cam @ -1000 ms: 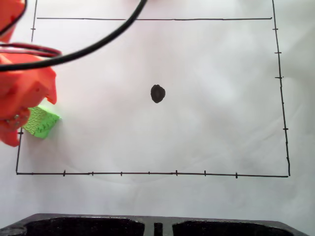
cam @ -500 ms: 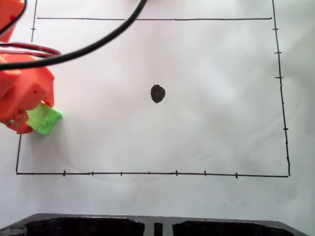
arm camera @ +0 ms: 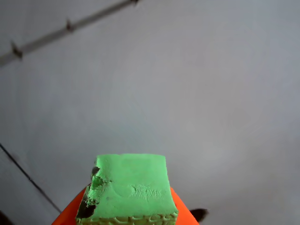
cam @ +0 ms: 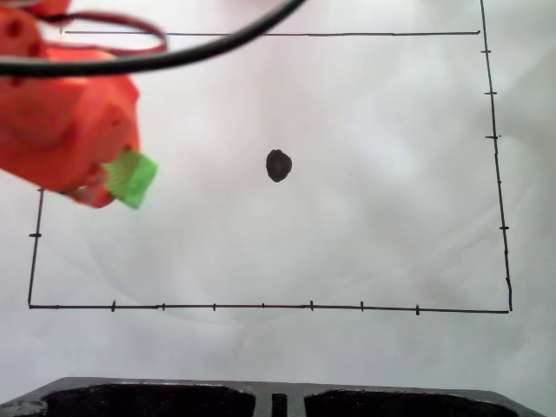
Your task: Grasp the colored block, Place it on the black dot, and then return the arm to the default position.
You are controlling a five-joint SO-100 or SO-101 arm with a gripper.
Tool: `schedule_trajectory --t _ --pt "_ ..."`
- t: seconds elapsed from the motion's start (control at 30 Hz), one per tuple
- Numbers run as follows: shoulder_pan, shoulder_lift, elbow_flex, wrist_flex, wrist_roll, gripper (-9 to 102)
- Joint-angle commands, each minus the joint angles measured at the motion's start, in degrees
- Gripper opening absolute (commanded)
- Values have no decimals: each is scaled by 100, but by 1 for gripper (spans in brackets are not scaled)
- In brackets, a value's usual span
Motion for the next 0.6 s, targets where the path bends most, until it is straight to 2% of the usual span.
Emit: schedule_trajectory --t 0.0,0.3,0.57 --pt "-396 439 176 -44 -193 6" --pt "-1679 360 255 18 -281 6" --pt "-2224 492 598 -26 -237 7"
